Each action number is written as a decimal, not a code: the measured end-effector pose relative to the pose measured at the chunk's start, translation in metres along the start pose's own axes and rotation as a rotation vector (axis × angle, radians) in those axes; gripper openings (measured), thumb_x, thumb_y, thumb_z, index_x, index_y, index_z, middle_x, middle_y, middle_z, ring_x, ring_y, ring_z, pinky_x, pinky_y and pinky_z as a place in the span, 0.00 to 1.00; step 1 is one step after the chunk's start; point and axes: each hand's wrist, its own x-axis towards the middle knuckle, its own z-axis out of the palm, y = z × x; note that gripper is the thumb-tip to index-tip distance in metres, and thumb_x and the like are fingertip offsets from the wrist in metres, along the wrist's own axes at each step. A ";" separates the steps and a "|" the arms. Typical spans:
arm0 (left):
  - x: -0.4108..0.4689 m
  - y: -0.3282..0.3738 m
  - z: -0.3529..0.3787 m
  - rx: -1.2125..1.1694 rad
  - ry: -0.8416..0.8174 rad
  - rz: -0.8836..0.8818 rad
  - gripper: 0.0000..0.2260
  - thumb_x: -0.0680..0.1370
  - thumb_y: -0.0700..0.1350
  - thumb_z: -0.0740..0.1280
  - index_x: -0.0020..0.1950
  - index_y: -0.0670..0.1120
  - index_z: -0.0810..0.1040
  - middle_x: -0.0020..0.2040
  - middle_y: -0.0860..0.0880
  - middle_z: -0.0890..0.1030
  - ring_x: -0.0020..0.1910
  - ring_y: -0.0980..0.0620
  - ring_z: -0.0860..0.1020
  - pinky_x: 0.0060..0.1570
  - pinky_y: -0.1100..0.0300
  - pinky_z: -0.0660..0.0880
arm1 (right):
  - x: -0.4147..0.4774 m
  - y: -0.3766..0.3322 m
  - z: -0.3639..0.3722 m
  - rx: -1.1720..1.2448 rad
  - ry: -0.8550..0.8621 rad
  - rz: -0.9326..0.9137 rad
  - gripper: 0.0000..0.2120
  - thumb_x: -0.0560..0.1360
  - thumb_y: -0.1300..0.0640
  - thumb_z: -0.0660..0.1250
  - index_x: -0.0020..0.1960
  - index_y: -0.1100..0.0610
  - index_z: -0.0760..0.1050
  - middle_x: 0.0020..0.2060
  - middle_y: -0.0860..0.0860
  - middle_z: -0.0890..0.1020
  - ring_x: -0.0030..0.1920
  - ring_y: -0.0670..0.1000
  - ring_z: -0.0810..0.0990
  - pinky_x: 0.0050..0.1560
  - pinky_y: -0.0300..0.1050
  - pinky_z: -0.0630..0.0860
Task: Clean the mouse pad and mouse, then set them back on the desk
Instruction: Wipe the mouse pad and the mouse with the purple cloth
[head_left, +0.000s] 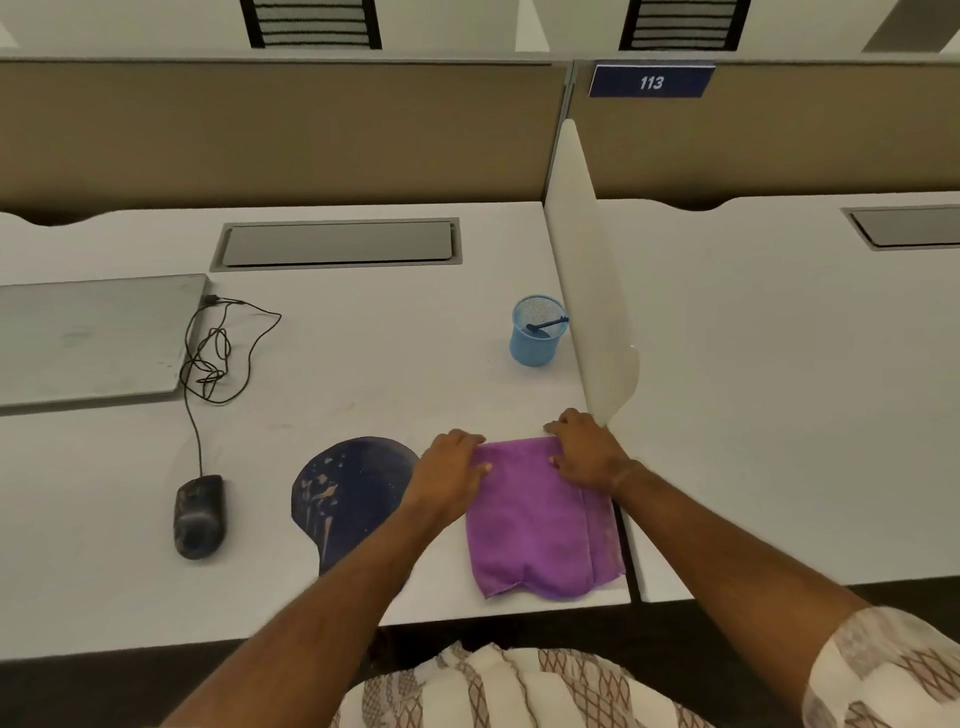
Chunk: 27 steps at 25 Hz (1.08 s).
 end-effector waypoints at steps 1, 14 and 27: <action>0.011 0.005 0.002 0.050 -0.029 -0.009 0.22 0.85 0.51 0.62 0.78 0.47 0.68 0.75 0.46 0.71 0.73 0.46 0.69 0.72 0.51 0.67 | 0.000 0.001 0.000 0.003 0.003 -0.006 0.25 0.76 0.50 0.68 0.71 0.55 0.69 0.63 0.55 0.71 0.65 0.56 0.69 0.63 0.53 0.72; 0.024 0.017 -0.006 0.019 -0.045 -0.093 0.11 0.82 0.45 0.68 0.65 0.48 0.75 0.61 0.47 0.81 0.56 0.46 0.80 0.53 0.57 0.73 | -0.018 -0.002 -0.025 0.075 0.109 -0.044 0.05 0.75 0.53 0.68 0.50 0.50 0.75 0.47 0.49 0.80 0.45 0.51 0.78 0.45 0.45 0.74; -0.105 -0.025 0.058 0.231 0.076 0.629 0.19 0.73 0.46 0.77 0.61 0.51 0.78 0.58 0.52 0.81 0.56 0.52 0.76 0.55 0.56 0.76 | -0.153 0.003 0.056 0.023 0.304 -0.217 0.14 0.68 0.56 0.78 0.52 0.49 0.81 0.50 0.46 0.82 0.50 0.47 0.81 0.57 0.39 0.73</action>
